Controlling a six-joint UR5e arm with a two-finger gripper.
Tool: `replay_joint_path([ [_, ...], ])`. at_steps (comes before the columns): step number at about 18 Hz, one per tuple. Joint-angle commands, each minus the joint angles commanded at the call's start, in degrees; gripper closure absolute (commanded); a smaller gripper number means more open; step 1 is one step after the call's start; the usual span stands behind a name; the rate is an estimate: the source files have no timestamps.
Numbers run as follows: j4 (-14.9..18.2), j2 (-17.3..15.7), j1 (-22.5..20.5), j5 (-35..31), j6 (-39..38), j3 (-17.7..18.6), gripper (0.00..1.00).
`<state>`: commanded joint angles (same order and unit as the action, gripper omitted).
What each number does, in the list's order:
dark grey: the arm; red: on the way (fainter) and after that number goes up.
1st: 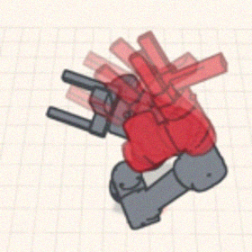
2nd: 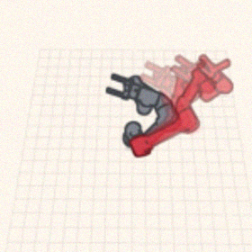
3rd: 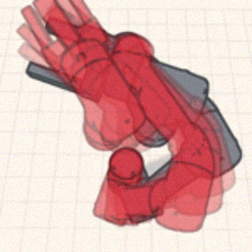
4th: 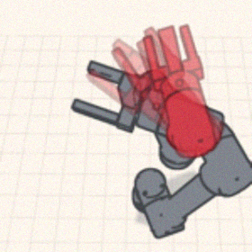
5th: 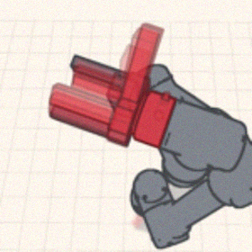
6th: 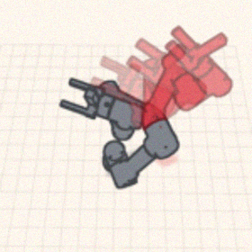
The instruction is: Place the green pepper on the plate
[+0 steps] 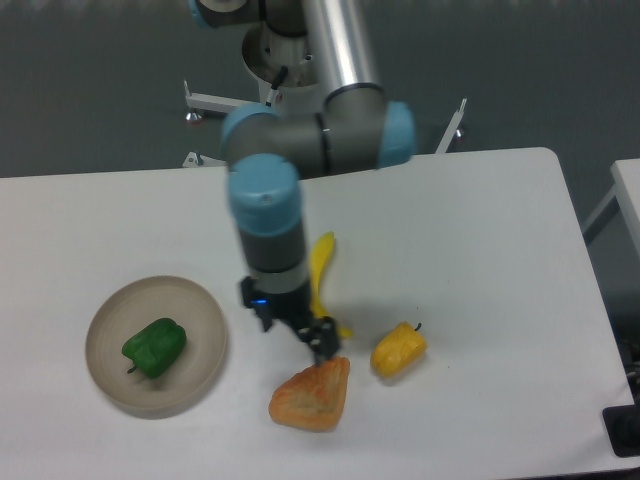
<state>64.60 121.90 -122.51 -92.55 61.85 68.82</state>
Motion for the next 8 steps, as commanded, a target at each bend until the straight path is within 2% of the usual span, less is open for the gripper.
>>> replay_joint_path([
  [5,-0.1,0.2,-3.0,0.0,5.8,0.0,0.0],
  [8,-0.2,0.2,-3.1,0.0,6.2,0.1,0.0],
])
